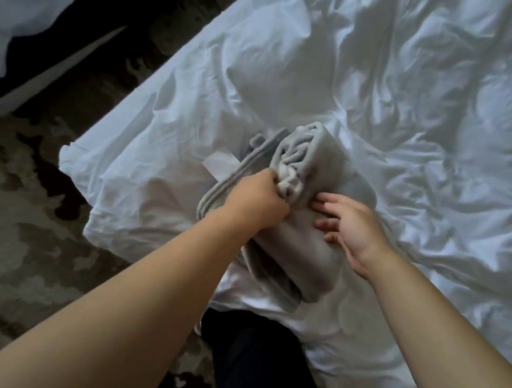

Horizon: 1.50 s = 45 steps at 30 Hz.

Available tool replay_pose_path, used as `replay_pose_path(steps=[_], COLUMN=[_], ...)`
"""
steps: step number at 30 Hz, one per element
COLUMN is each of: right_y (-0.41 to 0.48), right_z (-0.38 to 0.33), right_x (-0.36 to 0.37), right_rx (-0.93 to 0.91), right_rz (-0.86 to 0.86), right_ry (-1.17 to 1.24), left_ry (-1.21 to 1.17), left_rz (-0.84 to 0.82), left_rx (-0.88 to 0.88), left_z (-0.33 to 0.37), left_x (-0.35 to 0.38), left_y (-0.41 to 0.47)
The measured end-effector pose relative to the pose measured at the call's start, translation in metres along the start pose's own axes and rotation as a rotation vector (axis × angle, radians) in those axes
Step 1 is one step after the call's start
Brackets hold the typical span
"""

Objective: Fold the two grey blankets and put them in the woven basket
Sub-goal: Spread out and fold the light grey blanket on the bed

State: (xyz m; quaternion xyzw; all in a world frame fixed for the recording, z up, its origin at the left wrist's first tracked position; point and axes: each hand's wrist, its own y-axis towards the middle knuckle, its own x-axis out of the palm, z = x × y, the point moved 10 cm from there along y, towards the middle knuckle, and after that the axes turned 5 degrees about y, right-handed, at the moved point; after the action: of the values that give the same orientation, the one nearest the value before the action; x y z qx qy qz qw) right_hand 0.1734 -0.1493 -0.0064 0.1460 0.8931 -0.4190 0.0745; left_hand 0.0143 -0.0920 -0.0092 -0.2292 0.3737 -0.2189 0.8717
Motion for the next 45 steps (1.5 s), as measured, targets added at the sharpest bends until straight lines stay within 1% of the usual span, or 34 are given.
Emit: replay_pose_path(steps=[1, 3, 4, 5, 6, 8, 9, 10, 11, 12, 13, 14, 15, 16, 17, 18, 19, 20, 21, 22, 23, 25, 26, 27, 30, 33, 37, 40, 45], right_y=[0.001, -0.003, -0.006, -0.009, -0.011, -0.011, -0.012, -0.013, -0.013, -0.012, -0.012, -0.012, -0.013, -0.014, -0.016, -0.016, -0.016, -0.015, -0.013, -0.011, -0.011, -0.014, -0.012, -0.003, 0.027, 0.038, 0.052, 0.065, 0.087], right_z=[-0.002, -0.009, -0.01, -0.011, -0.01, -0.004, -0.002, 0.0, 0.001, 0.003, 0.005, 0.008, 0.009, 0.009, 0.008, 0.006, 0.005, 0.004, 0.002, -0.001, -0.005, -0.017, -0.022, -0.023, -0.006, 0.016, 0.036, 0.046, 0.06], right_x=[-0.016, -0.041, -0.045, -0.043, -0.036, -0.011, 0.003, 0.013, 0.021, 0.025, 0.029, 0.031, 0.033, 0.034, 0.035, 0.037, 0.038, 0.033, 0.023, 0.008, -0.009, -0.032, -0.035, -0.032, -0.012, 0.003, 0.01, 0.012, 0.016], right_rx=[-0.072, -0.212, -0.257, -0.288, -0.307, -0.342, -0.362, -0.38, -0.395, -0.401, -0.395, -0.389, -0.39, -0.406, -0.433, -0.467, -0.485, -0.481, -0.457, -0.439, -0.443, -0.501, -0.515, -0.503, -0.459, -0.454, -0.454, -0.502, -0.571], right_rz=[0.091, 0.258, 0.299, 0.312, 0.29, 0.184, 0.14, 0.117, 0.109, 0.11, 0.112, 0.116, 0.125, 0.134, 0.138, 0.126, 0.099, 0.091, 0.119, 0.204, 0.333, 0.6, 0.665, 0.663, 0.551, 0.542, 0.616, 0.66, 0.717], right_ry=[-0.025, -0.171, -0.268, -0.36, -0.434, -0.557, -0.615, -0.667, -0.711, -0.751, -0.788, -0.823, -0.857, -0.892, -0.916, -0.92, -0.879, -0.77, -0.638, -0.537, -0.481, -0.503, -0.54, -0.585, -0.691, -0.747, -0.739, -0.72, -0.7], left_ry=[-0.176, -0.576, -0.707, -0.765, -0.775, -0.68, -0.599, -0.453, -0.224, -0.034, 0.075, 0.108, 0.12, 0.149, 0.197, 0.259, 0.332, 0.413, 0.492, 0.564, 0.622, 0.688, 0.705, 0.718, 0.744, 0.721, 0.678, 0.634, 0.548], left_rz=[-0.044, -0.137, -0.135, -0.103, -0.061, 0.037, 0.069, 0.102, 0.167, 0.263, 0.367, 0.431, 0.435, 0.399, 0.343, 0.282, 0.232, 0.197, 0.173, 0.158, 0.159, 0.21, 0.243, 0.268, 0.287, 0.266, 0.29, 0.327, 0.42], left_rx=[0.033, 0.034, -0.024, -0.126, -0.244, -0.443, -0.482, -0.497, -0.483, -0.39, -0.213, -0.014, 0.167, 0.31, 0.407, 0.459, 0.479, 0.482, 0.484, 0.491, 0.508, 0.547, 0.557, 0.555, 0.466, 0.387, 0.442, 0.481, 0.626], left_z=[0.007, 0.01, -0.002, -0.022, -0.044, -0.086, -0.095, -0.098, -0.091, -0.072, -0.04, -0.003, 0.032, 0.063, 0.086, 0.101, 0.106, 0.103, 0.095, 0.085, 0.075, 0.063, 0.061, 0.058, 0.032, 0.003, -0.005, -0.01, -0.015], left_x=[0.001, -0.001, 0.0, 0.001, 0.002, -0.003, -0.007, -0.014, -0.028, -0.044, -0.055, -0.058, -0.053, -0.04, -0.023, -0.006, 0.01, 0.023, 0.033, 0.04, 0.044, 0.042, 0.039, 0.037, 0.027, 0.024, 0.037, 0.045, 0.056], left_y=[0.0, -0.004, -0.004, -0.005, -0.008, -0.017, -0.021, -0.024, -0.027, -0.028, -0.028, -0.029, -0.03, -0.028, -0.022, -0.015, -0.004, 0.007, 0.019, 0.028, 0.034, 0.038, 0.039, 0.04, 0.054, 0.072, 0.083, 0.091, 0.097])
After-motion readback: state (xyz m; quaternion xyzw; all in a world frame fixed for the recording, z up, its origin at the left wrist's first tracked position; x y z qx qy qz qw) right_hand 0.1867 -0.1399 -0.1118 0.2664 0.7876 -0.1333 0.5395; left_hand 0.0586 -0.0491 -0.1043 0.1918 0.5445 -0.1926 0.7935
